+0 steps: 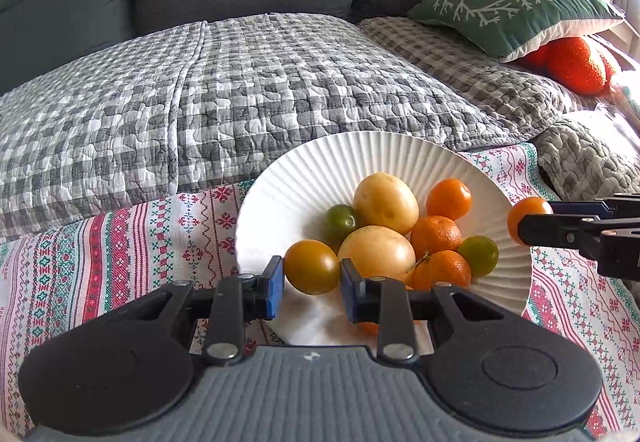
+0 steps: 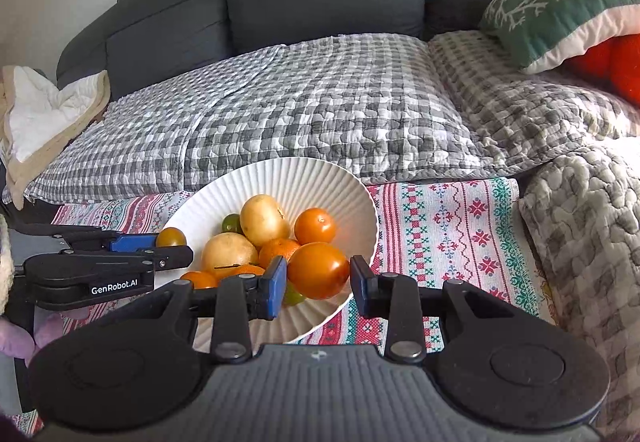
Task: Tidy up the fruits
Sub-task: 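Carry both held orange tomatoes toward the white bowl, then lower both tomatoes into the white bowl and open both tools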
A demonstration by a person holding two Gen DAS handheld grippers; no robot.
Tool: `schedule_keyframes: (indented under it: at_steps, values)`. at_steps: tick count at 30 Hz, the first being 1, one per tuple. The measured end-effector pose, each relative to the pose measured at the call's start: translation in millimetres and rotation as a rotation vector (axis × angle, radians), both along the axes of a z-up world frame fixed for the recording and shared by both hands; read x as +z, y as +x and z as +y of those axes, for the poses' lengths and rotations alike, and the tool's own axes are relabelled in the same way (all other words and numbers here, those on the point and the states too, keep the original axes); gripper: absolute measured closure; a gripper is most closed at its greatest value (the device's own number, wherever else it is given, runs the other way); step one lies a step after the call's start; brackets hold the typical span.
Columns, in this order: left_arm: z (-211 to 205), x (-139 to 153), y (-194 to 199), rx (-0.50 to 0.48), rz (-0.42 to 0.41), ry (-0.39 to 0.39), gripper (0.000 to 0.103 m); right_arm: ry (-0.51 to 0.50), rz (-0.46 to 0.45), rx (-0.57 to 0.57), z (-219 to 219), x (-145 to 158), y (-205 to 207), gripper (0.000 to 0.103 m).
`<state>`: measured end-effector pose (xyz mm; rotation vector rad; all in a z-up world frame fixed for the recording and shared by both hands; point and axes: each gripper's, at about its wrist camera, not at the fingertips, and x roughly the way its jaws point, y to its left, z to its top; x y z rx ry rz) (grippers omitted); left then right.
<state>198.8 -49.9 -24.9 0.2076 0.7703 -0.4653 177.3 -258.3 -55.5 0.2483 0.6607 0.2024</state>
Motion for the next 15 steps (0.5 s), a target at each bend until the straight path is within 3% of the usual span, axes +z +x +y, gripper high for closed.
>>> schedule_keyframes:
  at_steps: [11, 14, 15]
  values:
    - [-3.3, -3.3, 0.8, -0.003, -0.002, 0.005, 0.077, -0.054, 0.034, 0.006, 4.8, -9.0, 10.2, 0.071]
    - [-3.2, -2.2, -0.5, -0.009, -0.012, 0.005, 0.073, -0.051, 0.033, 0.0, 5.1, -6.5, 8.6, 0.069]
    - [-2.6, -1.7, -1.4, -0.013, -0.016, 0.007, 0.069, -0.046, 0.03, 0.001, 5.1, -4.9, 8.1, 0.064]
